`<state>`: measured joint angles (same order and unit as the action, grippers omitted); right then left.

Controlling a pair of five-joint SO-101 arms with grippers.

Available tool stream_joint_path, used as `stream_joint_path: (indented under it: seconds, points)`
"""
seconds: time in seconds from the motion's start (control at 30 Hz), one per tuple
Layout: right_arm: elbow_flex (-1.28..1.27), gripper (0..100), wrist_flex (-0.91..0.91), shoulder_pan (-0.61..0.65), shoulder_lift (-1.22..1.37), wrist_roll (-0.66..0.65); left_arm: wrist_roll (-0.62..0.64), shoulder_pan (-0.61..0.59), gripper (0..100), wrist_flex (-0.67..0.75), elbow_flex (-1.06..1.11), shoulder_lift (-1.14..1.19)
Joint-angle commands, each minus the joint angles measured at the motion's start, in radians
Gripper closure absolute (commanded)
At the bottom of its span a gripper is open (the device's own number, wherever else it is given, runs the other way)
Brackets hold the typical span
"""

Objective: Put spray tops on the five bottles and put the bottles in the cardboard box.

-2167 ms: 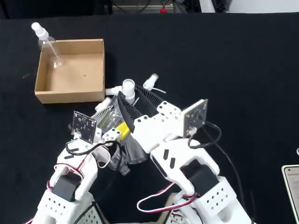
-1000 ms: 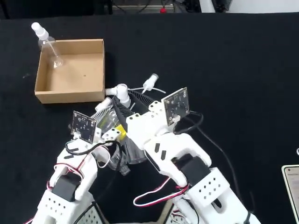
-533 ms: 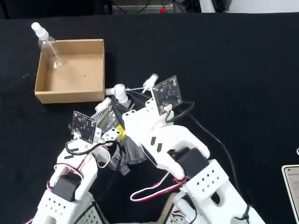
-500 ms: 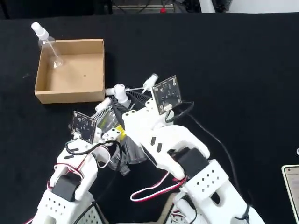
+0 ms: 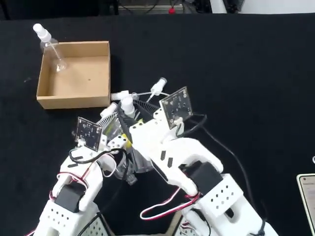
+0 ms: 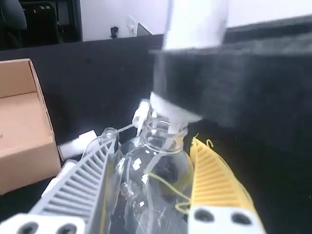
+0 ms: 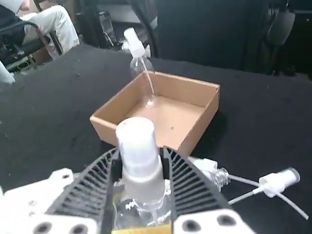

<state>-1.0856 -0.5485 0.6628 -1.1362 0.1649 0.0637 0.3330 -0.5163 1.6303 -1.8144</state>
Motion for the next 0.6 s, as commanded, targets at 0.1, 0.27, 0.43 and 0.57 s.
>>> stream_joint_path:
  seconds: [0.1,0.27,0.43,0.57]
  points:
    - [0.005,97.6,0.023,0.023,-0.030,-0.006,0.000,-0.010,92,0.015,-0.024,-0.011]
    - [0.002,89.0,0.023,0.023,-0.028,-0.006,0.000,-0.010,92,0.015,-0.024,-0.011]
    - [0.002,76.3,0.023,0.023,-0.030,0.000,0.000,-0.010,92,0.015,-0.024,-0.011]
    - [0.002,76.9,0.023,0.020,-0.031,0.000,0.000,-0.010,92,0.020,-0.025,-0.011]
